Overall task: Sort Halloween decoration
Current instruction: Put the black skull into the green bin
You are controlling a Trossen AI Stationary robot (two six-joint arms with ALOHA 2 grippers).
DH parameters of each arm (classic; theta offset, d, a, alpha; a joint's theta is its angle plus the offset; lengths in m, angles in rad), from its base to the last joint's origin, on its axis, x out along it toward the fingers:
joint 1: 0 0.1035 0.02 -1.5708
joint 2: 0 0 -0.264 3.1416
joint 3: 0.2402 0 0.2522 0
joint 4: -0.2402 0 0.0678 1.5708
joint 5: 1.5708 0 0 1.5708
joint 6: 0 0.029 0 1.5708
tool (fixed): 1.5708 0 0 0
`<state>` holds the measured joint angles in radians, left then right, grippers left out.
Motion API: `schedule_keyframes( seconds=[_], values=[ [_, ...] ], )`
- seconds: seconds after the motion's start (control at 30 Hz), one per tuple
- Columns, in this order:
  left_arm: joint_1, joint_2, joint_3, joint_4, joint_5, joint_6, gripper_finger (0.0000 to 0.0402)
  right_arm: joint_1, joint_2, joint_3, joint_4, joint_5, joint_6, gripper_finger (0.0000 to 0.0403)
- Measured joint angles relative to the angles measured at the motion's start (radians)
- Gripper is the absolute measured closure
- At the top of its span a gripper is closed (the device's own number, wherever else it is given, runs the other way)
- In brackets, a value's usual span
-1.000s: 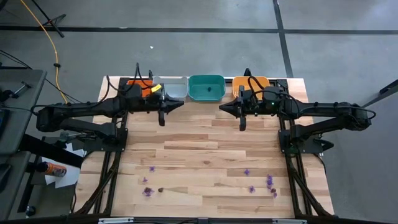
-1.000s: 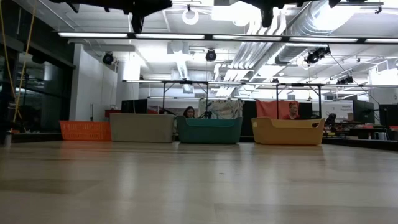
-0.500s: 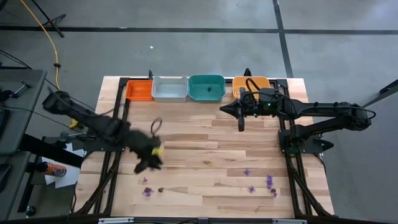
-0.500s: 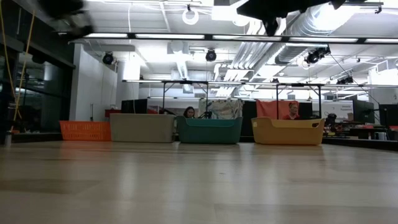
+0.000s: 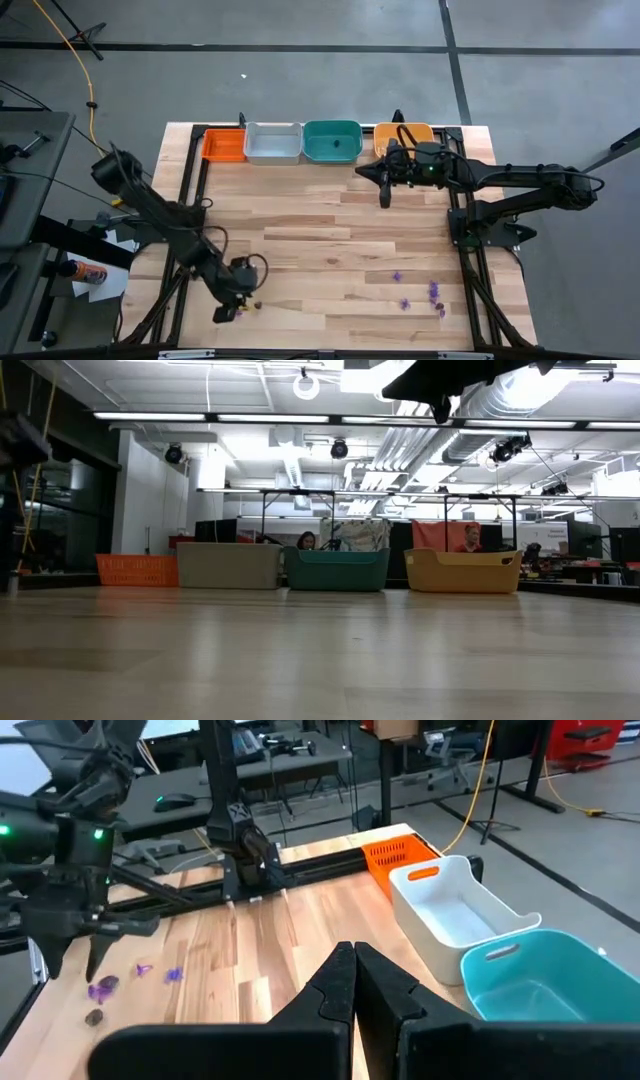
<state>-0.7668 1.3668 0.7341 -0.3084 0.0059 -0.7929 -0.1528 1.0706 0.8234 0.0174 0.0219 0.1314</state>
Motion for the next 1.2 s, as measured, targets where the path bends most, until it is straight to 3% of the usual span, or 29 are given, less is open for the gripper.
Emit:
schedule_keyframes(
  seconds=[0.4, 1.03, 1.2],
  values=[
    [0.014, 0.139, 0.001, 0.088, 0.000, 0.019, 0.0180, 0.000, 0.000, 0.000, -0.053, -0.002, 0.000, 0.0402],
    [0.012, 0.279, 0.014, 0.129, -0.047, -0.006, 0.0179, 0.000, 0.000, 0.000, -0.113, -0.003, 0.000, 0.0402],
    [0.006, 0.318, 0.051, 0.075, -0.086, -0.015, 0.0179, 0.000, 0.000, 0.000, -0.119, -0.003, -0.001, 0.0402]
  ],
)
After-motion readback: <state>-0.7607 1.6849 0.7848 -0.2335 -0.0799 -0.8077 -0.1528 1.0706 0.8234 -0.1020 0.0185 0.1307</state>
